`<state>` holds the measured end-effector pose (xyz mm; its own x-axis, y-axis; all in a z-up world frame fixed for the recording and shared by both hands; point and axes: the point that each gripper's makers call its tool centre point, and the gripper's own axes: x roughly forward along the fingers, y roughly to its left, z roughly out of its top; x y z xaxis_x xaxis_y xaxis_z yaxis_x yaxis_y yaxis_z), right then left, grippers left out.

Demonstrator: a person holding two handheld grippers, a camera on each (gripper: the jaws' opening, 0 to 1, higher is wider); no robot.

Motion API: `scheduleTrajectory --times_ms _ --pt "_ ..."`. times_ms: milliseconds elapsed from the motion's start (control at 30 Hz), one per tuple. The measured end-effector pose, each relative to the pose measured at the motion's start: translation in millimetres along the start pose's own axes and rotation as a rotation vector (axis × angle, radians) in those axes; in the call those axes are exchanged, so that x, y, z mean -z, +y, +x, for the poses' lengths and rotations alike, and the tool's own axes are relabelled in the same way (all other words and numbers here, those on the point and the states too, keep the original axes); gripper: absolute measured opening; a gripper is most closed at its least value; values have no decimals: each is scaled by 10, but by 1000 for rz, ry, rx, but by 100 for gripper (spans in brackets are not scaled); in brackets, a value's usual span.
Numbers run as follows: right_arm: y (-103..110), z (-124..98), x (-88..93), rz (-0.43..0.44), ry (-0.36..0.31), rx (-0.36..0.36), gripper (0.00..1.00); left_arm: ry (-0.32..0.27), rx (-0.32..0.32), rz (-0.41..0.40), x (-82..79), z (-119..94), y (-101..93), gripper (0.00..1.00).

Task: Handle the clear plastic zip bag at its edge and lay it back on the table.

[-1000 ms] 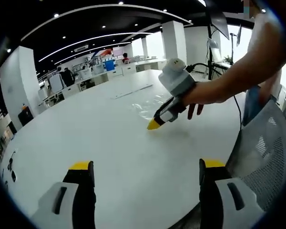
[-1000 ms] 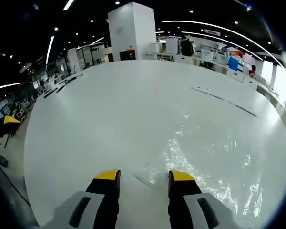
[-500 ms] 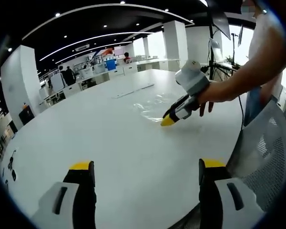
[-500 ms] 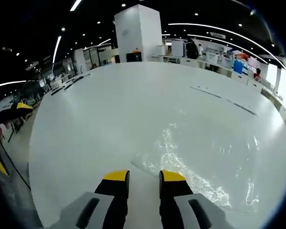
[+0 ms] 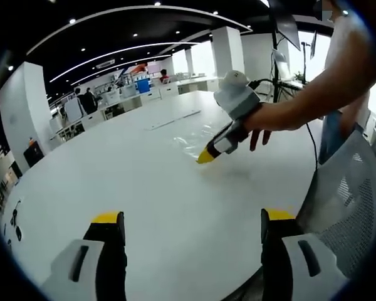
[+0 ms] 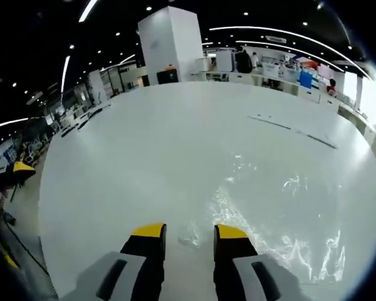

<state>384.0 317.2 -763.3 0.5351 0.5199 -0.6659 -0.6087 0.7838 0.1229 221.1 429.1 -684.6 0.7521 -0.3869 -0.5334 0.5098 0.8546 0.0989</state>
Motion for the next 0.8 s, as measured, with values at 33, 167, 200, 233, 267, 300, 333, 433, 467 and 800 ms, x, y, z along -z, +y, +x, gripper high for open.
scheduleTrajectory --times_ms 33,167,200,233,267,300,333,433,467,800 --pt "-4 14 7 18 8 3 26 1 0 0 4 1 3 89" --pt "27 46 101 6 66 24 23 5 1 2 15 14 15 88" --pt "22 74 124 0 75 25 20 6 1 2 15 20 19 88" --pt "29 77 126 5 74 24 18 5 2 2 12 24 21 88" --pt "11 68 134 -15 80 40 16 5 2 3 8 31 23 88" --pt "2 64 129 -39 78 48 13 5 2 3 5 34 25 88" --pt "-36 72 141 -60 88 62 11 5 2 5 -3 37 26 88" --pt "-10 68 148 -50 93 47 10 4 2 7 -18 44 26 88" --pt "-16 77 157 -74 101 42 10 4 2 8 -22 47 26 88" --pt "-8 -13 268 -163 153 0 5 2 3 19 -56 35 5 87"
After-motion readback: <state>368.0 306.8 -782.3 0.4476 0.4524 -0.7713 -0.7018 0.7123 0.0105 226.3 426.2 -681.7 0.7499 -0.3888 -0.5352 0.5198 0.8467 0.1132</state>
